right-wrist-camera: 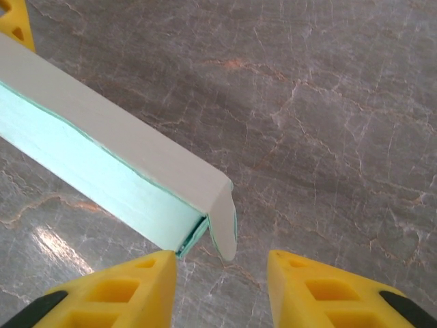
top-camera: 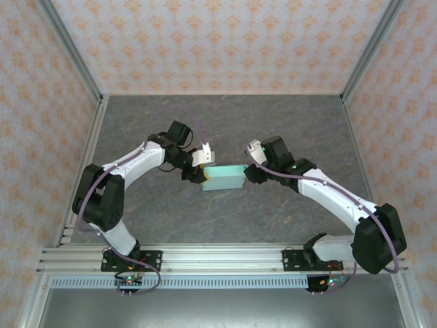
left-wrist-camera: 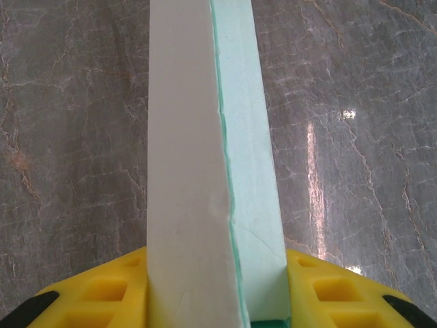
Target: Fold the paper box
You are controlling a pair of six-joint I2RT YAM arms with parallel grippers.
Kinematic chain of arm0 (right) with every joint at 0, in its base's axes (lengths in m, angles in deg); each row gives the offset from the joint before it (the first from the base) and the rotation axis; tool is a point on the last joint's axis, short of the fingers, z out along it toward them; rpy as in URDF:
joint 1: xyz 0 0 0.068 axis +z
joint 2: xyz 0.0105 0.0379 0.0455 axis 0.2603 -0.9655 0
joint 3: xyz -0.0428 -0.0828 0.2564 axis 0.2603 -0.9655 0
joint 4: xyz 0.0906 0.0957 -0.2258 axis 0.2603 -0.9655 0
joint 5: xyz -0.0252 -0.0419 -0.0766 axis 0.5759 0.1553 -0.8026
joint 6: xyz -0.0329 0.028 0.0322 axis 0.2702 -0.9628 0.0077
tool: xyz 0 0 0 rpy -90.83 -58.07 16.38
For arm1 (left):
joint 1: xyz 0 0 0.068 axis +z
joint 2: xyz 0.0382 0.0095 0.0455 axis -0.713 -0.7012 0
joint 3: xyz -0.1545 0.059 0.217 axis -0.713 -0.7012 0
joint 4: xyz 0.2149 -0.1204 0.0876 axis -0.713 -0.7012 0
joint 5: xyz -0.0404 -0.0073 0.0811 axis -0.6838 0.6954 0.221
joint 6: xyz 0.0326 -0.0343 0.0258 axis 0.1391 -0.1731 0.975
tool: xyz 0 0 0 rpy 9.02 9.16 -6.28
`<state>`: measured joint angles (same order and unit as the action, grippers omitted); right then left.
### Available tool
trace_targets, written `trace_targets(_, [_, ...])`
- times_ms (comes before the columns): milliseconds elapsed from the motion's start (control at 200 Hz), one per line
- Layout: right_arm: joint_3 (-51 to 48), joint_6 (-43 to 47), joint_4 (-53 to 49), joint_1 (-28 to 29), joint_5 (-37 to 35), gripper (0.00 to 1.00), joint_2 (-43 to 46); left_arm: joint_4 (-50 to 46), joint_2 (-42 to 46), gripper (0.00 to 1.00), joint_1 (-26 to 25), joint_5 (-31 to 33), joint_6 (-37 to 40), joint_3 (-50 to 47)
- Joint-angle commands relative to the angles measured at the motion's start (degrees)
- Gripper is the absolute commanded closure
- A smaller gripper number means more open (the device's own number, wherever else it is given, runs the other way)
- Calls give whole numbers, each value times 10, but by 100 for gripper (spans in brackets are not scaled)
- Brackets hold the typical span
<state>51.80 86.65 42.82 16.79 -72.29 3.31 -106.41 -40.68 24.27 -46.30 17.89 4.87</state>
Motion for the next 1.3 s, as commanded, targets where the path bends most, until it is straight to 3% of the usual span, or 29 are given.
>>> trace_targets(0, [18, 6, -29, -5, 0, 60, 2, -25, -10, 63, 1, 26, -2, 9])
trace_targets(275, [36, 13, -4, -5, 28, 64, -30, -28, -10, 63, 1, 29, -3, 10])
trace_targets(661, [48, 20, -6, -5, 18, 81, -51, -29, -15, 63, 1, 30, -6, 15])
trace_targets(926, [46, 18, -14, -5, 15, 87, -31, -29, -16, 64, 0, 34, -10, 16])
trace_targets(1296, [87, -58, -49, -2, 4, 93, -46, -26, -20, 64, -9, 60, -17, 17])
